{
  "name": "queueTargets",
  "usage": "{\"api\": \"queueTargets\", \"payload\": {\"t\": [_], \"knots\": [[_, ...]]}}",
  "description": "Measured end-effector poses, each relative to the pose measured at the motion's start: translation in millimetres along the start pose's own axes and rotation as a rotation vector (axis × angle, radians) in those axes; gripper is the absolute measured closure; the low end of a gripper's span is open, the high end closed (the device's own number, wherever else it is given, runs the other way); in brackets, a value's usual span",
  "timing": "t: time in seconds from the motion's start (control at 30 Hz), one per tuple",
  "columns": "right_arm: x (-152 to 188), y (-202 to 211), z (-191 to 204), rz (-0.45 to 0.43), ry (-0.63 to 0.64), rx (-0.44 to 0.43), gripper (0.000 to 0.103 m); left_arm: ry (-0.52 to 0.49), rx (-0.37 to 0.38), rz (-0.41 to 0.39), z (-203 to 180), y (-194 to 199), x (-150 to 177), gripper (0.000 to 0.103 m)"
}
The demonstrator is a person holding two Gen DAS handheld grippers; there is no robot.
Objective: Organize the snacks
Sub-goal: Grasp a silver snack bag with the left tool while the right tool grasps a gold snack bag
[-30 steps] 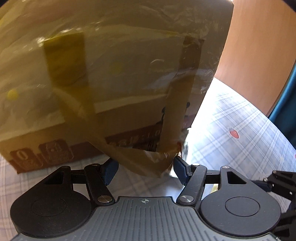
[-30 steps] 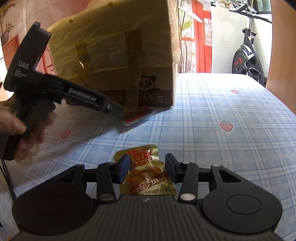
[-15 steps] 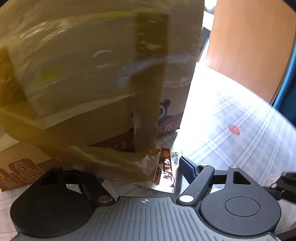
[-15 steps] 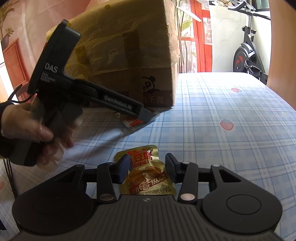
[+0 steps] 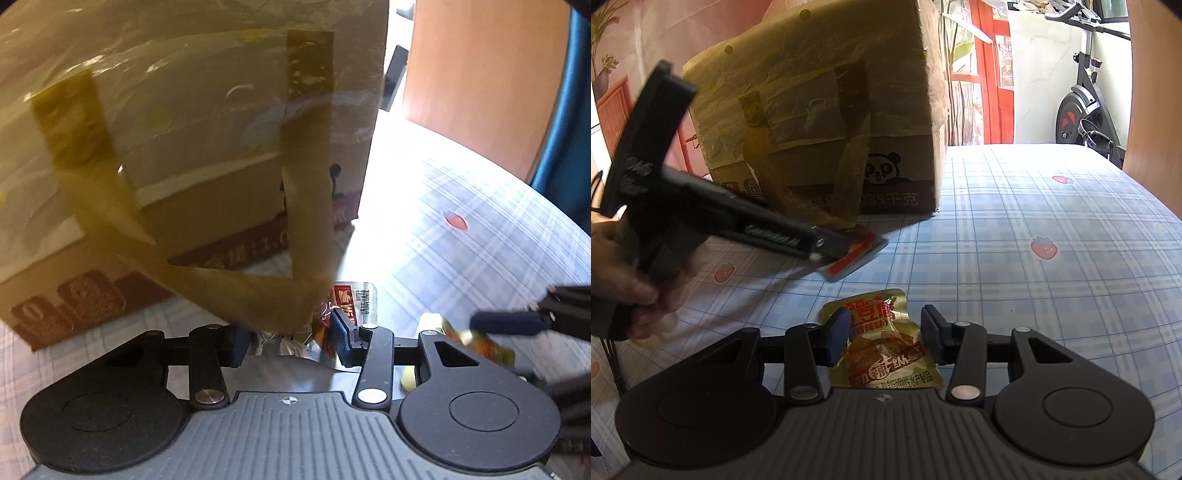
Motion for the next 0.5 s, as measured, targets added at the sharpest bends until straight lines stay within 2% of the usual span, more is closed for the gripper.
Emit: {"api": "queueTargets", "payload": {"t": [0.27,0.43,0.5], "knots": [[1,0,0,0.001,0.004,0.003,0.057,-0.011,0.008,0.015,17,30,37,0.055],[-1,0,0,0.011,0.013,-0.004,0.055,0.066,-0.026,0.013,31,50,62,0.055],[-1,2,-3,0.011,-0.007,-0.028,0.052,0.068,-0.035,0.008,33,55,70,0.055]]}}
Point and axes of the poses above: each gripper's, at about its wrist camera, not at the fingertips, and y roughly against the way its jaws point, z to its left, x to its underside, the point moved 2 cm from there along -y, roughly the way its jaws point, and after that the axes turned 11 degrees about -x, right-handed, at the moved point
